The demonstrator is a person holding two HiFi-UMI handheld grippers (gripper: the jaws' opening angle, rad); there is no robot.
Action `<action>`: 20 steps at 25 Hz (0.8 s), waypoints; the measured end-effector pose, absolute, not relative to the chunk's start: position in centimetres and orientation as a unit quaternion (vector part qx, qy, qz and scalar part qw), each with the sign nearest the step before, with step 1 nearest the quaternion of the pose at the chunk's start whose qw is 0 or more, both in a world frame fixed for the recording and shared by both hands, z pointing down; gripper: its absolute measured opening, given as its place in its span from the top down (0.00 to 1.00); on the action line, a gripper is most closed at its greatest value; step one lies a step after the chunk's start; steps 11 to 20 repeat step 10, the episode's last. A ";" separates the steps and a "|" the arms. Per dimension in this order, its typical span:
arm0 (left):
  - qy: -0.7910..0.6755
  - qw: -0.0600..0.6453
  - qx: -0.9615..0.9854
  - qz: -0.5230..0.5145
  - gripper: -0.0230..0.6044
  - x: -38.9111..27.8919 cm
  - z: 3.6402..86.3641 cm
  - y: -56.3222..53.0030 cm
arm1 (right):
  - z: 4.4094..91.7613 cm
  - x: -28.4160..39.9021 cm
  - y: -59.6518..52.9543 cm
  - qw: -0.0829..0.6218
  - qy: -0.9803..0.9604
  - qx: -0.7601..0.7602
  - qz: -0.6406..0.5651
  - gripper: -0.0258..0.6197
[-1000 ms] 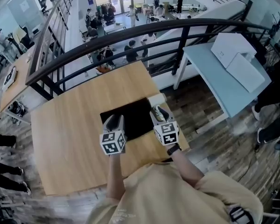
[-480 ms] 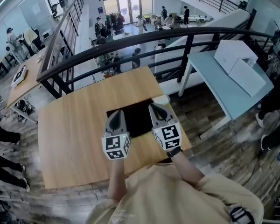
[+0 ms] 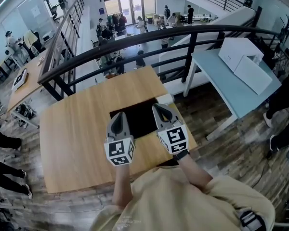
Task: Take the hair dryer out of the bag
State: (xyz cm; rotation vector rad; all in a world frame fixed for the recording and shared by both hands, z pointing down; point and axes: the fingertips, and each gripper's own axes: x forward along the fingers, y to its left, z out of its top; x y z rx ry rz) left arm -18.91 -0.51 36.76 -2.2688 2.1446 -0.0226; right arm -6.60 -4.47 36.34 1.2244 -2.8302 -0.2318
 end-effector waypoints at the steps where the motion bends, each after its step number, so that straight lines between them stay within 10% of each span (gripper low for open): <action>1: 0.687 0.010 -0.727 -0.005 0.94 -18.9 36.7 -0.3 | 36.3 -6.5 -4.3 0.025 -0.915 0.396 -0.075 0.94; 20: 0.689 -0.012 -0.725 -0.001 0.94 -18.9 38.3 1.2 | 37.4 -6.2 -3.1 0.036 -0.912 0.403 -0.072 0.94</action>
